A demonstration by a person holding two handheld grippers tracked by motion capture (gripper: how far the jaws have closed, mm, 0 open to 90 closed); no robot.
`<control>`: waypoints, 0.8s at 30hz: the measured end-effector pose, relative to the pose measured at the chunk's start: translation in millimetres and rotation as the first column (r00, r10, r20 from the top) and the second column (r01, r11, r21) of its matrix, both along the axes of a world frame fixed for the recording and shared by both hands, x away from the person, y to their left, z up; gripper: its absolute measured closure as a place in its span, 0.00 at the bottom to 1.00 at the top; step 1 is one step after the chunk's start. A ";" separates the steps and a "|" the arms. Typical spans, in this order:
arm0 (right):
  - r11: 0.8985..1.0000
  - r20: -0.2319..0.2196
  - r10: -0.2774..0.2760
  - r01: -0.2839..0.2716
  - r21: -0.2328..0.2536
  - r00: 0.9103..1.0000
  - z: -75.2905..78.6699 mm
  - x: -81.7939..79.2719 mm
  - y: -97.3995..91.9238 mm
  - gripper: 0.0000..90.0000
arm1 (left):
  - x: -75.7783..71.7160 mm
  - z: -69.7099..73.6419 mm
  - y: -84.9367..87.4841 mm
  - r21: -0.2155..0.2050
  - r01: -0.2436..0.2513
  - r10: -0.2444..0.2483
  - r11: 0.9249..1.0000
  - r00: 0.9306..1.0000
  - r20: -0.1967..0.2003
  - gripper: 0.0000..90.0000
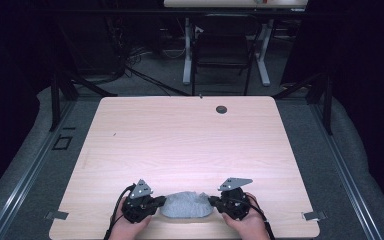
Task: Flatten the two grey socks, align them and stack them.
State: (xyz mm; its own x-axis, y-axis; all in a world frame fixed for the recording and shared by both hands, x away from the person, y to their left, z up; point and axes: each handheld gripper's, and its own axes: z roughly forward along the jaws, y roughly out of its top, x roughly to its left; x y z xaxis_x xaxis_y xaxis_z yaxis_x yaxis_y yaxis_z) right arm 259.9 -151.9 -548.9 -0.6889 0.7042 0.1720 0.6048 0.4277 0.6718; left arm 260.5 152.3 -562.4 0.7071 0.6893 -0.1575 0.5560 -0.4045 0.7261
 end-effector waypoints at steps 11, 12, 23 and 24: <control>0.999 -0.028 0.008 -0.009 -0.037 1.000 -7.7 2.2 0.7 0.97 | 1.7 -5.5 -1.0 0.009 0.004 -0.004 1.000 1.000 -0.003 0.96; 0.999 -0.027 0.008 -0.009 -0.038 1.000 -8.4 2.5 0.7 0.97 | 1.6 -6.4 -1.5 0.011 0.003 -0.003 1.000 1.000 -0.006 0.96; 1.000 -0.031 -0.008 0.007 -0.025 1.000 -10.7 2.5 1.4 0.92 | 1.3 -5.9 -0.4 0.002 0.010 -0.010 1.000 1.000 -0.003 0.91; 1.000 -0.028 -0.009 0.008 -0.017 1.000 -9.5 2.0 1.5 0.91 | 1.0 -5.0 -0.5 -0.003 0.011 -0.011 1.000 1.000 0.005 0.89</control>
State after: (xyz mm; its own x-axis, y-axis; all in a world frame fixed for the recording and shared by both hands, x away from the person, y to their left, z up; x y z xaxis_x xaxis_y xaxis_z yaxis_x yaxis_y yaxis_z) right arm 261.9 -150.4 -558.3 -0.6781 0.7128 0.1794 0.6270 0.4336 0.6471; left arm 261.6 151.8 -567.3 0.7153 0.6812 -0.1560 0.5477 -0.4079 0.7305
